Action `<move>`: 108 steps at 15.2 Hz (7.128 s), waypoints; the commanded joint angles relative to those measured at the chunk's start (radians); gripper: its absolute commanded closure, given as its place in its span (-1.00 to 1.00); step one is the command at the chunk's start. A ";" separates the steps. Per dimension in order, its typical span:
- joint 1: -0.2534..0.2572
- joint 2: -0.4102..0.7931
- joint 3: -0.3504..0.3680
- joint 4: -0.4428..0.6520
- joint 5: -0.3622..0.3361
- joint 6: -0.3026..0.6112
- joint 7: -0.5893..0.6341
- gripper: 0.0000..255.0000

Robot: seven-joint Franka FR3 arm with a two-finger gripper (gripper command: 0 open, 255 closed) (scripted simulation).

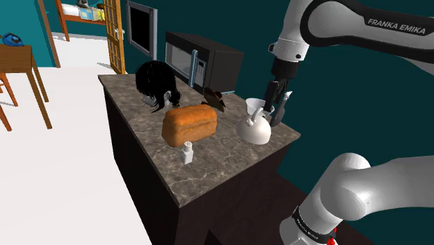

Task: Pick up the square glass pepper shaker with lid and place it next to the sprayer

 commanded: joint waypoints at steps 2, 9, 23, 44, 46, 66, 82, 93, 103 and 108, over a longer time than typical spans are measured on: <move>0.005 0.013 0.011 -0.015 0.009 0.033 0.013 -1.00; 0.036 0.143 0.092 -0.085 0.058 0.268 0.098 -1.00; 0.065 0.571 0.253 -0.013 0.037 0.694 0.291 -1.00; 0.072 0.812 0.287 0.041 -0.070 0.891 0.405 1.00; 0.072 0.812 0.287 0.041 -0.070 0.891 0.405 1.00; 0.071 0.711 0.286 0.118 -0.017 0.720 0.362 1.00; 0.071 0.639 0.279 0.263 0.012 0.507 0.332 1.00; 0.069 0.623 0.275 0.394 0.018 0.360 0.323 1.00; 0.068 0.632 0.274 0.538 0.015 0.225 0.319 1.00; 0.067 0.646 0.275 0.621 0.012 0.155 0.320 1.00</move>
